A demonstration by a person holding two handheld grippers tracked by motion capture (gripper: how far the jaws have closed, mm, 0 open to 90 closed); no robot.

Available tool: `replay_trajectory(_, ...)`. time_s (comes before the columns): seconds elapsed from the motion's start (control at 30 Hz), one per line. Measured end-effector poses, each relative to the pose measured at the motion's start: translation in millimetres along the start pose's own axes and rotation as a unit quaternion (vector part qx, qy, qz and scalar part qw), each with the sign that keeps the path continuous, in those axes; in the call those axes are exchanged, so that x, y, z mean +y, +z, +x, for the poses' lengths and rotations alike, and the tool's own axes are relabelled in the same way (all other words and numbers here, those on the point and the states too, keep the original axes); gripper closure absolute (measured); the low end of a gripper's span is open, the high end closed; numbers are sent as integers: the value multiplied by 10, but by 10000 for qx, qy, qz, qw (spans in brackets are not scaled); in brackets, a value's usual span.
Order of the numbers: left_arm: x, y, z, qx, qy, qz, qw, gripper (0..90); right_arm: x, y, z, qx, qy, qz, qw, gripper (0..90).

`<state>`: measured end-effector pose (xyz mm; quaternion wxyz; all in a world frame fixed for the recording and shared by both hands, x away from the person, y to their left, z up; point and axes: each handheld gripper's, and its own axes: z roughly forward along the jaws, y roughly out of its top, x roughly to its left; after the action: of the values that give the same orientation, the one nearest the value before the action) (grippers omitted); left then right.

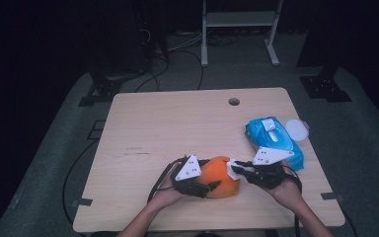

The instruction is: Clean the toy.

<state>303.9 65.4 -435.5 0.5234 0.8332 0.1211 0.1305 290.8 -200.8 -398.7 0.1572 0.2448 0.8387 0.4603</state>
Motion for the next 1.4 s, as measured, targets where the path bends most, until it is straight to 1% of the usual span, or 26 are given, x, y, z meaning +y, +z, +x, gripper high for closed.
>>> replay_trajectory(0.03, 8, -26, 69, -204, -414, 31, 9989, 132, -32, 44, -12, 161, 27, 60, 9998, 787)
replay_trajectory(0.07, 8, -26, 69, -204, -414, 31, 9989, 103, -32, 44, -12, 161, 27, 60, 9998, 787)
replay_trajectory(0.1, -5, -60, 155, -353, -891, 24, 9954, 85, -30, 40, -13, 225, 28, 74, 9997, 787)
replay_trajectory(0.13, -5, -60, 155, -353, -891, 24, 9954, 68, -30, 40, -13, 225, 28, 74, 9997, 787)
replay_trajectory(0.2, -50, -44, 210, -387, -1196, 244, 9918, 66, -32, 35, 8, 265, -5, 83, 9996, 787)
replay_trajectory(0.23, -82, -28, 214, -472, -1287, 258, 9902, 130, -28, 34, 28, 247, -42, 70, 9997, 787)
replay_trajectory(0.27, -101, -19, 203, -453, -1259, 224, 9908, 149, -16, 34, 47, 188, -67, 64, 9998, 788)
replay_trajectory(0.3, -83, -16, 158, -396, -1078, 225, 9931, 180, 2, 31, 75, 137, -110, 50, 9998, 789)
replay_trajectory(0.33, -83, -16, 158, -396, -1078, 225, 9931, 201, 2, 31, 75, 137, -110, 50, 9998, 789)
replay_trajectory(0.4, -30, 2, 69, -328, -657, 260, 9970, 213, 62, 42, 170, 230, -227, -60, 9995, 790)
replay_trajectory(0.43, 17, 24, -38, -247, -169, 352, 9989, 217, 135, 83, 302, 288, -450, -65, 9986, 789)
replay_trajectory(0.47, 17, 24, -38, -247, -169, 352, 9989, 219, 135, 83, 302, 288, -450, -65, 9986, 789)
replay_trajectory(0.5, 31, 23, -78, -219, 37, 360, 9991, 219, 168, 99, 353, 315, -530, -76, 9981, 789)
replay_trajectory(0.53, 32, 22, -94, -201, 89, 354, 9991, 223, 198, 112, 395, 291, -619, -111, 9976, 789)
replay_trajectory(0.6, 20, 9, -86, -189, 93, 335, 9992, 230, 212, 113, 408, 250, -693, -104, 9972, 790)
replay_trajectory(0.83, 2, 20, -65, -236, -4, 202, 9995, 226, 122, -18, 197, -40, -453, -50, 9990, 790)
replay_trajectory(0.9, 14, 27, -74, -233, 10, 241, 9994, 220, 131, -14, 222, -76, -471, -41, 9989, 791)
replay_trajectory(1.0, 28, 34, -93, -237, 141, 260, 9993, 221, 162, 19, 299, -116, -619, -15, 9980, 793)
replay_trajectory(1.03, 48, 39, -133, -235, 277, 286, 9989, 221, 203, 58, 371, -68, -714, -37, 9974, 793)
replay_trajectory(1.07, 48, 39, -133, -235, 277, 286, 9989, 221, 224, 75, 405, -15, -737, -50, 9973, 793)
replay_trajectory(1.1, 66, 50, -175, -251, 421, 277, 9984, 221, 224, 75, 405, -15, -737, -50, 9973, 793)
replay_trajectory(1.17, 93, 70, -249, -254, 710, 336, 9966, 221, 288, 150, 544, 93, -951, -28, 9954, 792)
replay_trajectory(1.2, 95, 75, -265, -232, 749, 356, 9963, 221, 303, 178, 592, 87, -1061, 12, 9943, 792)
replay_trajectory(1.27, 85, 67, -250, -218, 684, 369, 9967, 223, 313, 201, 628, 6, -1202, 91, 9927, 792)
replay_trajectory(1.3, 61, 61, -213, -241, 520, 308, 9979, 228, 303, 183, 583, 8, -1093, 77, 9940, 792)
replay_trajectory(1.4, 38, 54, -171, -249, 378, 325, 9984, 229, 281, 143, 510, -39, -952, 53, 9954, 792)
